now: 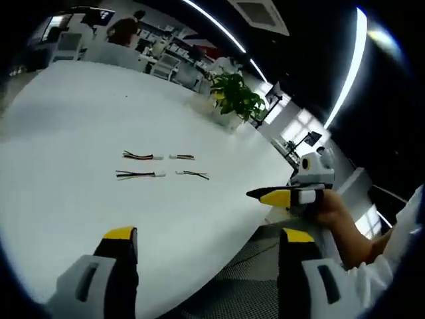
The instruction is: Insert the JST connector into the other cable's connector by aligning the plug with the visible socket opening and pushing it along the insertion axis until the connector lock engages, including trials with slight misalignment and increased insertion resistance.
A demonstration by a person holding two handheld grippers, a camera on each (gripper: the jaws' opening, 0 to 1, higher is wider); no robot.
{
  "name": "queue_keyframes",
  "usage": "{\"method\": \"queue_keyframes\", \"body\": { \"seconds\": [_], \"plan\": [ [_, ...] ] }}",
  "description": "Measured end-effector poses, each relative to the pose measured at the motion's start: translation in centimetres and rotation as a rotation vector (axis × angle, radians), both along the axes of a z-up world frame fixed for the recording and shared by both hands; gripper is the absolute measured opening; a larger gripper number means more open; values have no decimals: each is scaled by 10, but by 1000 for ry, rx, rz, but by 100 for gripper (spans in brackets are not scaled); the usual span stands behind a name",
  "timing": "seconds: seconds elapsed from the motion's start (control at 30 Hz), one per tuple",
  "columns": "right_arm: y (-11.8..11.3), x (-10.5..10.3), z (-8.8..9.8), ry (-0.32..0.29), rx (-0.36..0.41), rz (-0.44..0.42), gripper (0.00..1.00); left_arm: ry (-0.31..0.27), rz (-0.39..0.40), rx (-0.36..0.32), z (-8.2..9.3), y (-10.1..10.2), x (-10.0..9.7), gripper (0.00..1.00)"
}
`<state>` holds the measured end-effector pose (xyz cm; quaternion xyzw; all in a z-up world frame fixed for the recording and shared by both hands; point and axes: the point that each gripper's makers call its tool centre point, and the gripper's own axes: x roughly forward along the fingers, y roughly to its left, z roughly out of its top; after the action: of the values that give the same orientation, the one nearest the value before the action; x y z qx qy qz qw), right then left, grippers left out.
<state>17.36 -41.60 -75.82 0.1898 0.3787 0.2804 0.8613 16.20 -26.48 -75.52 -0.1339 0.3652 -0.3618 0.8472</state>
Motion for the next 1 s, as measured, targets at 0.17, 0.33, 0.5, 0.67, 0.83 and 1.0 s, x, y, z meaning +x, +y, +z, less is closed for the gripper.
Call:
{"method": "queue_keyframes", "body": {
  "seconds": [0.17,0.33,0.5,0.67,0.83,1.0],
  "plan": [
    [-5,38,36,-78,148,-94,56,-53,17,2,24,2,31,86],
    [-7,64,67,-166,253,-128,56,-127,19,22,47,4,64,86],
    [-22,78,84,-257,42,-80,57,-175,7,36,67,4,83,87],
    [-30,105,114,-352,6,-56,58,-233,8,27,86,5,104,85],
    [-31,127,133,-409,-19,-10,57,-261,-14,97,95,6,128,85],
    [-27,149,142,-491,-56,43,54,-331,-36,68,110,-1,153,83]
  ]
}}
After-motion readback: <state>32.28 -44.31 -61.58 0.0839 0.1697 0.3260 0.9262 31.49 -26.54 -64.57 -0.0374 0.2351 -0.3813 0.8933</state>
